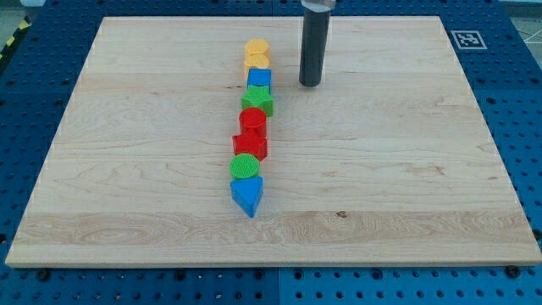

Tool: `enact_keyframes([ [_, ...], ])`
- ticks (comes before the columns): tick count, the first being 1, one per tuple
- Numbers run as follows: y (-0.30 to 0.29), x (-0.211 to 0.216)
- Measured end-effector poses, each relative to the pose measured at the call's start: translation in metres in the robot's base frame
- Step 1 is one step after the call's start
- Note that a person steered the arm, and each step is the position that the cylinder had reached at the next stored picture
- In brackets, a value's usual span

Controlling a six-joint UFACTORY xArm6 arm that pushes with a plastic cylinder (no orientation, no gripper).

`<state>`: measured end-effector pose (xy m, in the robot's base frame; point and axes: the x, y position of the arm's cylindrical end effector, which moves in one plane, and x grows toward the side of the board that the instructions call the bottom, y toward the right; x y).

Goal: Separate the blue cube and the green star

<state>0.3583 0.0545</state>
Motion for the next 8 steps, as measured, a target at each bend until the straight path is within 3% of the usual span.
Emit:
enact_keyframes([
  [8,-0.103,0.018],
])
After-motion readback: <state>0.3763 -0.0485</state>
